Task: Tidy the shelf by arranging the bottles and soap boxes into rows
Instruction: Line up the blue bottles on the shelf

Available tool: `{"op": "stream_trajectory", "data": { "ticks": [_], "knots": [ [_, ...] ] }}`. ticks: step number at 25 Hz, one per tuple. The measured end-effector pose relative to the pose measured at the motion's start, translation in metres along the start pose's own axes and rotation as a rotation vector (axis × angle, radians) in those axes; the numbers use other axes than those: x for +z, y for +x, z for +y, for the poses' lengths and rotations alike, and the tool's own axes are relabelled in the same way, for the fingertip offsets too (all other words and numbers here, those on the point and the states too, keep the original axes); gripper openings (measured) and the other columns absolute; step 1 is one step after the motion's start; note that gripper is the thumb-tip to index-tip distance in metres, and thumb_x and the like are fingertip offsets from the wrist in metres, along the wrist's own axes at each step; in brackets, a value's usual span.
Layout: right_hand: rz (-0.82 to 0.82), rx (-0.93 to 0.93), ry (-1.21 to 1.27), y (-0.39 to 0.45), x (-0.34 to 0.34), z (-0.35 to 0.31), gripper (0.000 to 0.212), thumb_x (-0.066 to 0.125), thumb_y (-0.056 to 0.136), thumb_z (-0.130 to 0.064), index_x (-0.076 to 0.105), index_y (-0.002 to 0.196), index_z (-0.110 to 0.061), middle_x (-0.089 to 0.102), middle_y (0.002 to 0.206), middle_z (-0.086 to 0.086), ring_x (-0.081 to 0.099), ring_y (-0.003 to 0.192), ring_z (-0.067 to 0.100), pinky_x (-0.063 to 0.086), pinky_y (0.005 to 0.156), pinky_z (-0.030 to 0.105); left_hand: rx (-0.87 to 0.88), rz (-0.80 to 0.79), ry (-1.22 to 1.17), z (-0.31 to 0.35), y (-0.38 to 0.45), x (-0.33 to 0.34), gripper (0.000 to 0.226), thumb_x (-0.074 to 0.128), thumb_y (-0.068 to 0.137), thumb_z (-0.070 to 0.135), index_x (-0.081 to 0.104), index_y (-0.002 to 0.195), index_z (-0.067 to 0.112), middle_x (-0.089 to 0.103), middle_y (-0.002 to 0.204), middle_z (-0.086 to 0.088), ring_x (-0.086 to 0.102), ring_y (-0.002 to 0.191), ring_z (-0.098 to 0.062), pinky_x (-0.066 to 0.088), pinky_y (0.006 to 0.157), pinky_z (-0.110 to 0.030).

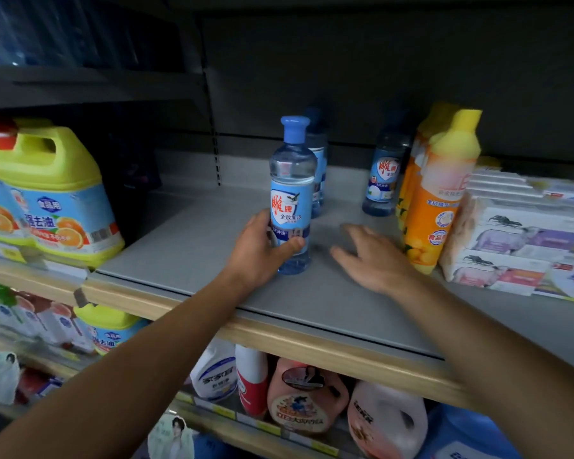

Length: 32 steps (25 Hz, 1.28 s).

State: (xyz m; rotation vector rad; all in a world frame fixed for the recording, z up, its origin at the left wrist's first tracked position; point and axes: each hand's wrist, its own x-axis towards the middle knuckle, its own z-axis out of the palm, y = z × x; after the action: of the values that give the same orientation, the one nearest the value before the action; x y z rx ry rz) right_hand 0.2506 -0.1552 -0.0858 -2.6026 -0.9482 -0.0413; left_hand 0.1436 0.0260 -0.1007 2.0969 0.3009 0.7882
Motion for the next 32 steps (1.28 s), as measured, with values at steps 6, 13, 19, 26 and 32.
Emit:
{"op": "stream_trajectory", "data": {
  "ticks": [6, 13, 19, 26, 32],
  "knots": [
    [-0.012, -0.052, -0.145, 0.005, 0.03, 0.018, 0.064, 0.031, 0.091, -0.064, 0.036, 0.147, -0.033, 0.034, 0.154, -0.007, 0.03, 0.141, 0.021, 0.023, 0.115, 0.038, -0.04, 0.081, 0.031, -0.011, 0.055, 0.027, 0.05, 0.079, 0.079, 0.026, 0.054, 0.122, 0.025, 0.058, 0.1, 0.018, 0.057, 0.084, 0.001, 0.043, 0.073, -0.013],
    [0.026, -0.064, -0.117, 0.005, 0.034, 0.022, 0.062, 0.033, 0.089, -0.063, 0.039, 0.144, -0.034, 0.036, 0.151, -0.009, 0.032, 0.138, 0.021, 0.025, 0.114, 0.036, -0.067, 0.158, 0.065, -0.023, 0.096, 0.051, 0.056, 0.078, 0.08, 0.026, 0.052, 0.128, 0.017, 0.063, 0.118, 0.004, 0.056, 0.096, -0.006, 0.042, 0.083, -0.02],
    [0.009, -0.055, -0.099, 0.002, 0.032, 0.02, 0.059, 0.035, 0.091, -0.059, 0.039, 0.143, -0.031, 0.037, 0.15, -0.007, 0.033, 0.136, 0.022, 0.027, 0.113, 0.037, 0.019, 0.356, 0.078, 0.0, 0.082, 0.046, 0.06, 0.074, 0.08, 0.029, 0.048, 0.131, 0.013, 0.058, 0.12, -0.002, 0.059, 0.104, -0.017, 0.048, 0.086, -0.027],
    [0.015, -0.076, -0.089, 0.001, 0.033, 0.019, 0.06, 0.034, 0.092, -0.058, 0.037, 0.146, -0.031, 0.035, 0.152, -0.005, 0.031, 0.137, 0.023, 0.025, 0.114, 0.038, 0.185, 0.057, -0.022, 0.066, 0.12, 0.098, 0.044, 0.066, 0.085, 0.04, 0.057, 0.122, 0.018, 0.065, 0.102, 0.003, 0.065, 0.089, -0.015, 0.054, 0.081, -0.036],
    [0.067, -0.109, -0.083, 0.002, 0.037, 0.023, 0.06, 0.033, 0.09, -0.058, 0.04, 0.143, -0.03, 0.039, 0.146, -0.004, 0.031, 0.135, 0.023, 0.023, 0.112, 0.04, -0.056, -0.134, 0.009, 0.055, 0.192, 0.165, 0.059, 0.069, 0.085, 0.045, 0.048, 0.127, 0.01, 0.059, 0.105, 0.002, 0.058, 0.103, -0.019, 0.043, 0.08, -0.029]
  ]
}}
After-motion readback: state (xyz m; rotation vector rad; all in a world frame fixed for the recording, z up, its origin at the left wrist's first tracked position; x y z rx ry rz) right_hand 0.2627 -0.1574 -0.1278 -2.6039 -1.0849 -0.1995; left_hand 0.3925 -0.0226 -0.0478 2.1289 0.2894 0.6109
